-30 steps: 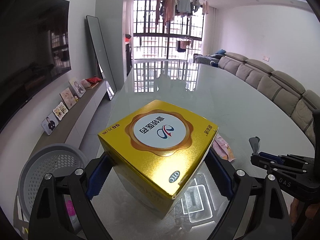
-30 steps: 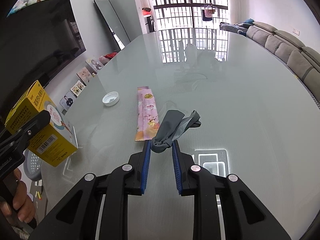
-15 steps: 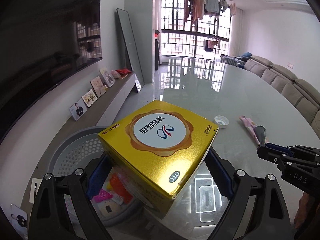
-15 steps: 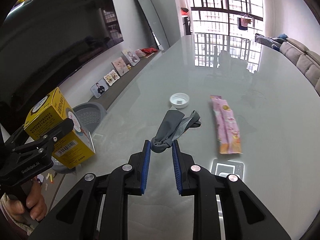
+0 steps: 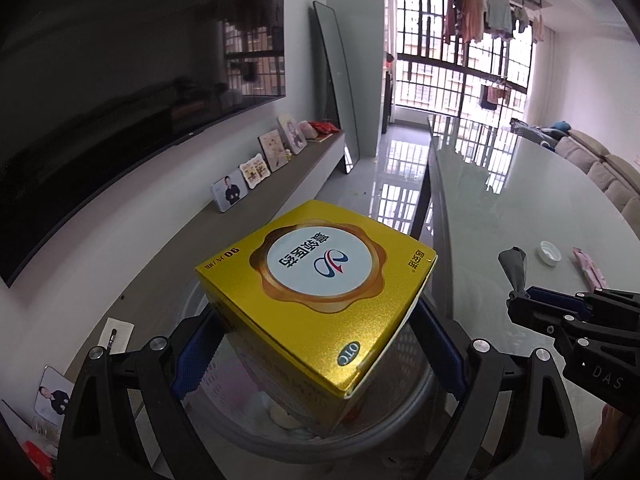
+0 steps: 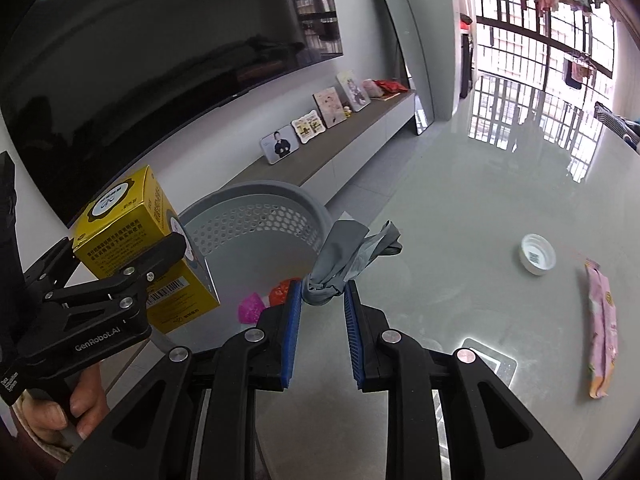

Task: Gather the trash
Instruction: 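Carry the yellow box and grey cloth over the grey basket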

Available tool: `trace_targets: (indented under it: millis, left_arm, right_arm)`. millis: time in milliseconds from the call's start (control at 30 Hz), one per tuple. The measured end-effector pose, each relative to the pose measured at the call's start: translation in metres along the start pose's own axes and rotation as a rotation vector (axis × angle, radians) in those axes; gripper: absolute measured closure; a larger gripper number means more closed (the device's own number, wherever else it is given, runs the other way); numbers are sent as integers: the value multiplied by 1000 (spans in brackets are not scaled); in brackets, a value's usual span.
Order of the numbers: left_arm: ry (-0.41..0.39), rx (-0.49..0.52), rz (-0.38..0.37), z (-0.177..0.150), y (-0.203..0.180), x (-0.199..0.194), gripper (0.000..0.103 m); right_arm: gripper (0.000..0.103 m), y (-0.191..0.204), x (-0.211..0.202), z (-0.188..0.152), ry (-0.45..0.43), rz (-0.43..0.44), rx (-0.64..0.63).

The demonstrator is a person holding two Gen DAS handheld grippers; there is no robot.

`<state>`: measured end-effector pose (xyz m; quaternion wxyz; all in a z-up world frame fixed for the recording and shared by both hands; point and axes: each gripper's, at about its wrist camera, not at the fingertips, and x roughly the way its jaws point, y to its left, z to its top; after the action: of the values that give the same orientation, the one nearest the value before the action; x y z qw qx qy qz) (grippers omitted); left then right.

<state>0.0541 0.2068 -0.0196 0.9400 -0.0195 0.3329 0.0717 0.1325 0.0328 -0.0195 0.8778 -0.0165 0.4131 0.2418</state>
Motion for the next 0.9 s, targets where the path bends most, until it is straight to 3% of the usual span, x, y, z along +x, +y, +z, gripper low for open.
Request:
trace_targets:
  millis: [333,900]
  left_arm:
    - [70,-48,82,-6,29,32,15]
    - [166,-97,121,-7,39,61,15]
  right_arm:
    - [81,34,59,25,81,77,-71]
    - [81,40,88,21,140,102,-91]
